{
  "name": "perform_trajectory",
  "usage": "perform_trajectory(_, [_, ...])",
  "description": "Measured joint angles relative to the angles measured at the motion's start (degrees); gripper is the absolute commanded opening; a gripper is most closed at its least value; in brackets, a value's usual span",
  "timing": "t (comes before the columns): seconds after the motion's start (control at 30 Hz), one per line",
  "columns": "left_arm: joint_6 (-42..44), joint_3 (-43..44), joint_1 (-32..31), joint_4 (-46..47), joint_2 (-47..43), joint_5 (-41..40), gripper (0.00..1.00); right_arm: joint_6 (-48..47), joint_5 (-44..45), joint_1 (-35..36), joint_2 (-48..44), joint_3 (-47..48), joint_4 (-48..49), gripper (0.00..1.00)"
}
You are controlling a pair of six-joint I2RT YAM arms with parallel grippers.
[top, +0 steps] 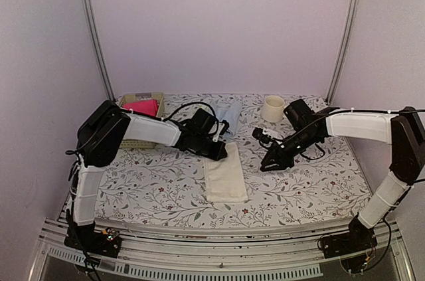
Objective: Roll the towels
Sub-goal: Move the towel to the center of the board, then adjust the towel at the center of the board.
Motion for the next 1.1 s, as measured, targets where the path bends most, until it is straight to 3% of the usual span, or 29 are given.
perform_trajectory(0.17, [0.8, 4.1, -4.0, 1.4, 3.2, 1.5, 0.12, 0.0, 0.6, -0.1, -0.2, 0.0, 0.4, 0.31])
perform_trajectory(0.33, [1.1, 2.5, -5.0, 1.1, 1.3, 0.6, 0.16, 0.3, 0.9, -0.3, -0.2, 0.0, 0.5, 0.3])
perform_trajectory(0.47, [1.0, -4.8, -5.0, 1.4, -6.5, -0.3, 0.17, 1.6, 0.7, -0.6, 0.2, 0.7, 0.2, 0.3])
perform_trajectory(0.67, [-1.0, -18.8, -6.6, 8.0, -20.8, 2.1, 0.14, 4.2, -1.2, -0.7, 6.8, 9.3, -1.5, 0.23])
perform_trajectory(0.8, [-0.9, -24.2, -10.8, 9.9, -23.8, 2.0, 0.11, 5.7, -2.8, -0.7, 12.4, 13.6, -2.3, 0.16])
perform_trajectory(1.1, [-0.3, -32.6, -19.1, 11.1, -24.1, 2.1, 0.06, 7.1, -3.6, -0.6, 23.8, 21.7, -5.4, 0.14])
